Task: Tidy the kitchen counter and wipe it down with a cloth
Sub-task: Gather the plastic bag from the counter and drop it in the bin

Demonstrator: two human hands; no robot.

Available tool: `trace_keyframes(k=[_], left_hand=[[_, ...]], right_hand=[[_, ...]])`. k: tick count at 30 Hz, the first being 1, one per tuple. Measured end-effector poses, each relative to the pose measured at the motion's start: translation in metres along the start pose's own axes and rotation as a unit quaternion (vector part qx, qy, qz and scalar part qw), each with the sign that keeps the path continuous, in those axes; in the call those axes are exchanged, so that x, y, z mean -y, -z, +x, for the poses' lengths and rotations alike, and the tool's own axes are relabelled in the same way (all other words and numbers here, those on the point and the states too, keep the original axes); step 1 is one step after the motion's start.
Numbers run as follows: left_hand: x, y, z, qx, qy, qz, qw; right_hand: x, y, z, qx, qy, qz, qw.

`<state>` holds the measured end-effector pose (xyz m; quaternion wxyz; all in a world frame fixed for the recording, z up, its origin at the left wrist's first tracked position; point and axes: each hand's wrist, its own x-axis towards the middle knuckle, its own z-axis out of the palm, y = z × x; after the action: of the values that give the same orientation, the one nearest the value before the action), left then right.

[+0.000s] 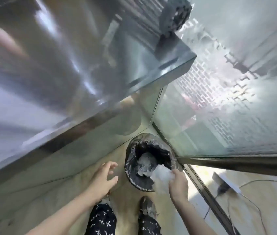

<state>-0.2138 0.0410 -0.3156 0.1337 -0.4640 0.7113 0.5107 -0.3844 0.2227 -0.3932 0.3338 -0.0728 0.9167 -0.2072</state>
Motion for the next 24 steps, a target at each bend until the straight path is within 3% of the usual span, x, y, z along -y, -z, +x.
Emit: trace_keyframes(k=[3,5,8,14,19,24], left_hand=[[0.037,-0.012,0.044,-0.026,-0.004,0.001,1.000],[0.049,-0.016,0.063,-0.032,-0.003,0.009,0.999],[0.048,-0.017,0.067,-0.044,0.006,-0.011,0.999],[-0.012,0.013,-0.017,-0.054,0.018,-0.077,0.995],[-0.063,0.075,-0.127,-0.101,0.007,-0.141,0.985],[-0.069,0.142,-0.238,-0.189,0.003,-0.199,0.962]], right_hand=[[-0.016,-0.056,0.056,0.127,0.053,-0.068,0.988],[-0.011,-0.075,0.077,0.206,0.041,-0.009,0.978],[0.002,-0.070,0.087,0.193,0.031,0.042,0.980],[0.080,0.026,0.015,0.199,0.148,-0.060,0.967],[0.177,0.114,-0.099,0.284,0.297,-0.136,0.902],[0.287,0.137,-0.205,0.356,0.433,-0.189,0.806]])
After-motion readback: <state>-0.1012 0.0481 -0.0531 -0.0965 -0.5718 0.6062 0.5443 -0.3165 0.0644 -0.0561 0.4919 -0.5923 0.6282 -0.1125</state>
